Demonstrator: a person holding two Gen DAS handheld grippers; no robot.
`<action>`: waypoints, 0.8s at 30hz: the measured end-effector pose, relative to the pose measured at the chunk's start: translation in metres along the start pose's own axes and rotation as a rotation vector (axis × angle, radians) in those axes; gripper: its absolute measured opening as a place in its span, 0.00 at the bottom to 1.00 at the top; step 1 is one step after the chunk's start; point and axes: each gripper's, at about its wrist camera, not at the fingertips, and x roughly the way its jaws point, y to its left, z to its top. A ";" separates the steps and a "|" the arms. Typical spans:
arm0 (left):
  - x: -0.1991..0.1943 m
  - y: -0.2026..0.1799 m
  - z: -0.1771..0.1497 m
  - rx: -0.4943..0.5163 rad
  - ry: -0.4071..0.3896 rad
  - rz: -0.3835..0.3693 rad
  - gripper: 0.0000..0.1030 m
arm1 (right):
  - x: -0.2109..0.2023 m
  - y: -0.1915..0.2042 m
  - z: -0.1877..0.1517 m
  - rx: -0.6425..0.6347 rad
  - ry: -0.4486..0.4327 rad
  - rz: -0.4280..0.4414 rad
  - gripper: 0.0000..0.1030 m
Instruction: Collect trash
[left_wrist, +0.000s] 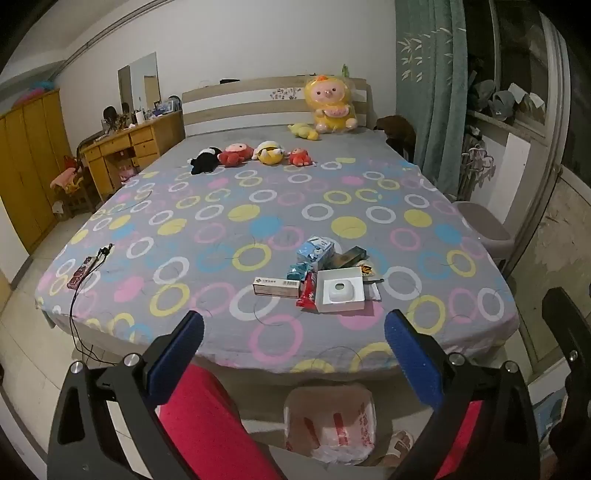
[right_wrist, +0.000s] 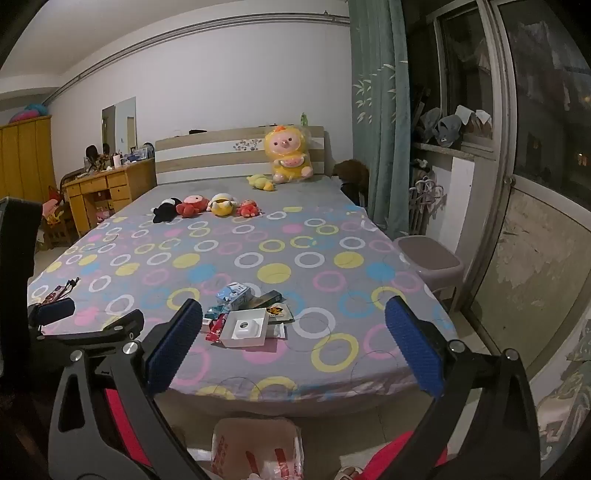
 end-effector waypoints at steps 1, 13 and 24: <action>0.000 0.000 0.000 -0.005 0.006 -0.006 0.93 | 0.000 0.000 0.000 0.007 0.003 0.004 0.94; -0.007 -0.001 0.004 -0.010 0.001 -0.010 0.93 | -0.001 -0.001 0.001 0.004 0.003 0.004 0.94; -0.011 -0.002 0.003 -0.003 -0.011 -0.016 0.93 | -0.002 -0.002 0.002 0.002 0.002 0.006 0.94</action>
